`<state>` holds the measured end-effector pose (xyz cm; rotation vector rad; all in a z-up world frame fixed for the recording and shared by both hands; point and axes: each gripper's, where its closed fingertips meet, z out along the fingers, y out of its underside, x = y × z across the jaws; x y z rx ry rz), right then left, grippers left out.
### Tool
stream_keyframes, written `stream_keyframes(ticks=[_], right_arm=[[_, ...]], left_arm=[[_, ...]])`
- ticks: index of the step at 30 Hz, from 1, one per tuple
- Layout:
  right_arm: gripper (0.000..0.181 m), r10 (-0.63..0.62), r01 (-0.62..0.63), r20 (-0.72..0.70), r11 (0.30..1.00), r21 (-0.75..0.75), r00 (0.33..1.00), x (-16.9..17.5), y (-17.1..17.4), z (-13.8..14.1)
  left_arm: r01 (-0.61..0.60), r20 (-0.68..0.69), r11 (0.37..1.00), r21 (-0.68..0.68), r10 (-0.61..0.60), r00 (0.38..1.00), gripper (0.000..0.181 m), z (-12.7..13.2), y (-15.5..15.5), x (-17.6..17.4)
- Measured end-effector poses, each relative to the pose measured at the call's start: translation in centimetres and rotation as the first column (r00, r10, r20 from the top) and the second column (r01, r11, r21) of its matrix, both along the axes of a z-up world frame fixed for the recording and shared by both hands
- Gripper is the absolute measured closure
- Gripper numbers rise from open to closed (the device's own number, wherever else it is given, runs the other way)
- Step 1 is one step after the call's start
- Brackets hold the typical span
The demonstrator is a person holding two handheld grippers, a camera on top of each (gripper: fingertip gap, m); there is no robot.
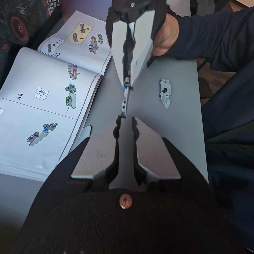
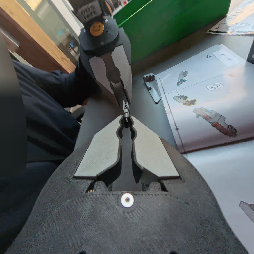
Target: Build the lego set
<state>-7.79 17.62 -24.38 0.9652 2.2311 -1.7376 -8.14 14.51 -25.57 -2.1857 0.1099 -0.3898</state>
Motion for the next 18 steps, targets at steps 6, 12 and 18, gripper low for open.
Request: stream_keyframes(ticks=[6, 12, 18], right_arm=[[0.177, -0.03, 0.04, 0.09, 0.993, -0.112, 0.995, -0.54, 1.01, 0.64], [0.177, -0.033, 0.047, 0.121, 0.993, -0.111, 0.992, -0.53, 0.85, 0.38], [0.177, -0.035, 0.057, 0.154, 0.989, -0.139, 0.987, -0.63, 0.99, 0.45]], left_arm=[[-0.015, -0.007, 1.0, -0.019, 0.014, 1.0, 0.162, -0.24, -0.26, -0.47], [-0.015, -0.017, 0.999, -0.04, 0.014, 1.0, 0.162, -0.72, -0.32, -0.46], [-0.024, -0.022, 0.999, -0.026, 0.023, 0.999, 0.162, -0.42, -0.26, -0.62]])
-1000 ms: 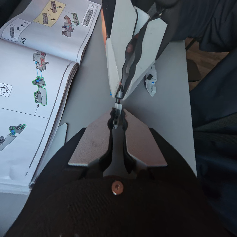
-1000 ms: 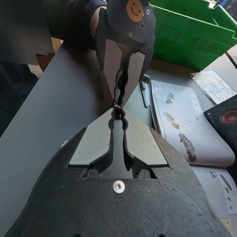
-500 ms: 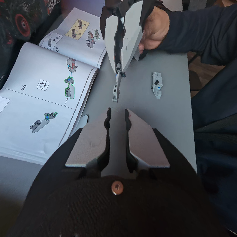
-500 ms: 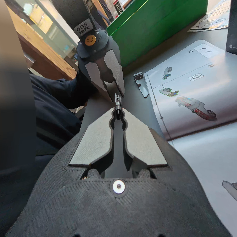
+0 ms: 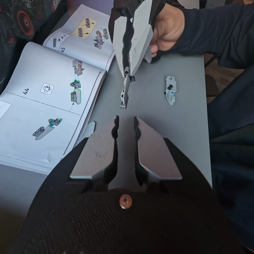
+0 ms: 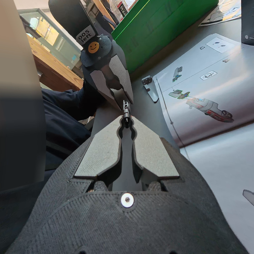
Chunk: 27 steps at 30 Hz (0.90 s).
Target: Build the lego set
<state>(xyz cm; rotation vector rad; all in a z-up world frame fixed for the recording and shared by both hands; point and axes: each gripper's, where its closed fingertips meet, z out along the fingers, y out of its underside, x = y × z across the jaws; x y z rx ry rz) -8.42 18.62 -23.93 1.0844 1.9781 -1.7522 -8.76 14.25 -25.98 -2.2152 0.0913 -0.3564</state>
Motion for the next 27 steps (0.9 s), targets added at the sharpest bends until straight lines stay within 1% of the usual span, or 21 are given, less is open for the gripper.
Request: stream_keyframes(ticks=[8, 12, 17, 20, 21, 22, 25, 27], right_arm=[[0.177, -0.001, 0.002, 0.043, 0.999, -0.04, 0.999, 0.0, 0.0, 0.1], [0.177, 0.001, 0.003, 0.063, 0.998, -0.056, 0.998, 0.0, 0.0, 0.1], [0.177, 0.013, -0.008, 0.078, 0.997, -0.071, 0.997, 0.1, -0.2, 0.1], [0.177, 0.036, -0.033, 0.047, 0.998, -0.049, 0.998, 0.4, -0.7, 0.3], [0.176, 0.044, -0.043, 0.029, 0.999, -0.033, 0.999, 0.4, -0.9, 0.4], [0.177, 0.05, -0.05, 0.008, 0.999, -0.021, 0.999, 0.5, -1.1, 0.7], [0.176, 0.066, -0.065, -0.045, 0.998, 0.022, 0.997, 0.6, -1.6, 1.4], [0.176, 0.071, -0.069, -0.06, 0.997, 0.039, 0.996, 0.5, -2.2, 1.7]], left_arm=[[0.002, 0.022, 1.0, 0.016, -0.002, 1.0, 0.162, 0.2, 0.2, 0.2], [-0.003, 0.045, 0.999, 0.045, 0.001, 0.999, 0.161, 0.6, 0.6, 0.4], [-0.016, 0.033, 0.995, 0.097, 0.013, 0.999, 0.16, 1.3, 1.2, 0.4], [-0.009, 0.011, 0.991, 0.131, 0.007, 1.0, 0.168, 1.6, 1.8, 0.9], [0.003, -0.007, 0.992, 0.128, -0.002, 1.0, 0.174, 1.4, 1.9, 1.2], [0.022, -0.023, 0.993, 0.12, -0.019, 1.0, 0.175, 1.0, 2.0, 1.6], [0.07, -0.009, 0.993, 0.099, -0.07, 0.998, 0.174, 0.3, 2.5, 3.2], [0.069, -0.006, 0.993, 0.098, -0.068, 0.998, 0.174, 0.1, 3.0, 3.7]])
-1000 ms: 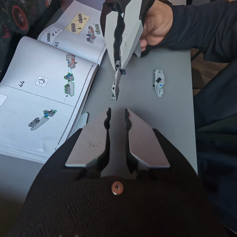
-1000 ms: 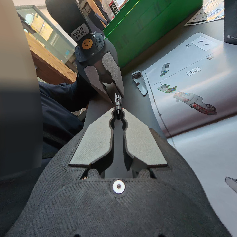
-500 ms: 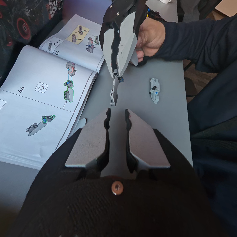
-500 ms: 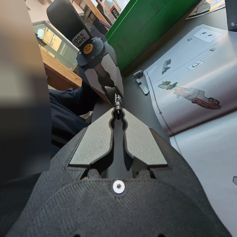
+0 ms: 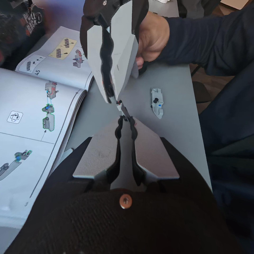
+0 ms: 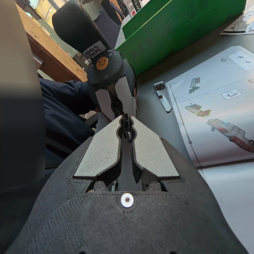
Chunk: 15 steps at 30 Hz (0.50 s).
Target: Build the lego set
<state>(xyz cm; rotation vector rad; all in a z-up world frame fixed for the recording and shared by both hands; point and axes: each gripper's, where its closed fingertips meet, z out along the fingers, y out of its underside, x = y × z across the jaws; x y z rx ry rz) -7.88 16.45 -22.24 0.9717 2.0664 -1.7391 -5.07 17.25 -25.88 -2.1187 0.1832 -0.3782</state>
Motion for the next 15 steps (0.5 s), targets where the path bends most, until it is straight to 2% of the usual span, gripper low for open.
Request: stream_keyframes(ticks=[3, 6, 10, 13, 15], right_arm=[[0.176, 0.011, -0.011, -0.016, 1.0, 0.002, 1.0, 0.0, -1.3, 0.4], [0.176, -0.01, 0.009, -0.065, 1.0, -0.023, 0.998, -0.4, -1.8, 1.7], [0.17, -0.065, 0.058, -0.122, 0.996, -0.064, 0.99, -0.7, -0.5, 3.8], [0.162, -0.105, 0.099, -0.159, 0.994, -0.044, 0.982, -0.9, 0.9, 3.7], [0.156, -0.091, 0.086, -0.158, 0.995, -0.042, 0.983, -0.6, 1.2, 3.3]], left_arm=[[-0.001, 0.076, 1.0, 0.021, -0.001, 0.997, 0.174, 0.4, 0.5, 0.6], [-0.052, 0.119, 0.995, 0.08, 0.043, 0.992, 0.176, 1.4, 0.8, 0.0], [-0.097, 0.188, 0.988, 0.122, 0.073, 0.979, 0.176, 2.2, 0.6, -0.7], [-0.15, 0.223, 0.974, 0.169, 0.111, 0.968, 0.177, 3.1, 0.4, -1.4], [-0.178, 0.253, 0.962, 0.207, 0.123, 0.96, 0.176, 3.7, 0.5, -1.5]])
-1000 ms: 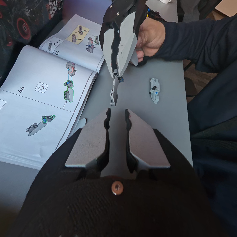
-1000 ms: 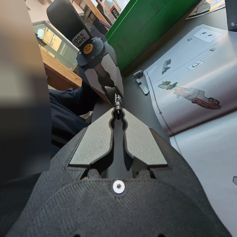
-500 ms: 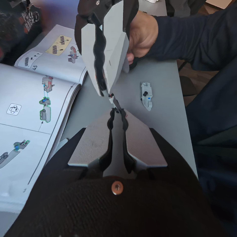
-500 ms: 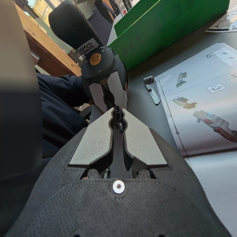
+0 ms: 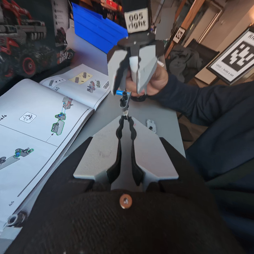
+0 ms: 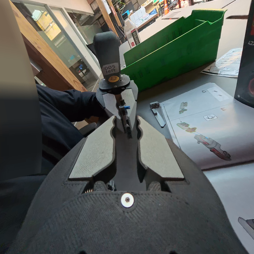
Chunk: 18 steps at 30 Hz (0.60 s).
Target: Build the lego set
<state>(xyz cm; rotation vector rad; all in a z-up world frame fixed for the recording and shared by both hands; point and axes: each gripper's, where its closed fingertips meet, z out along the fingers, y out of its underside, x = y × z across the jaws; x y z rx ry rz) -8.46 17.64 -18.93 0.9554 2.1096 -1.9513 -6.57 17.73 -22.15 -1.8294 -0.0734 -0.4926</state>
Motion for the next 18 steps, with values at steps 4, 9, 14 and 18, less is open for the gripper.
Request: stream_keyframes(ticks=[4, 9, 14, 18], right_arm=[[0.161, 0.075, -0.075, 0.022, 0.997, 0.025, 0.997, 0.9, -0.6, -1.2], [0.175, 0.064, -0.064, -0.001, 0.997, 0.044, 0.998, 0.6, -0.7, -1.4], [0.176, 0.065, -0.066, 0.013, 0.996, 0.058, 0.998, 0.8, -0.7, -1.4], [0.176, 0.06, -0.061, 0.022, 0.997, 0.054, 0.998, 0.8, -0.6, -1.5]], left_arm=[[-0.039, 0.022, 0.998, 0.056, 0.038, 0.999, 0.176, 0.8, 0.3, -0.2], [-0.041, 0.046, 0.996, 0.077, 0.038, 0.998, 0.176, 1.1, 0.3, -0.2], [-0.04, 0.034, 0.997, 0.071, 0.037, 0.999, 0.176, 1.1, 0.3, 0.0], [-0.04, 0.024, 0.997, 0.068, 0.039, 0.999, 0.176, 1.1, 0.3, -0.2]])
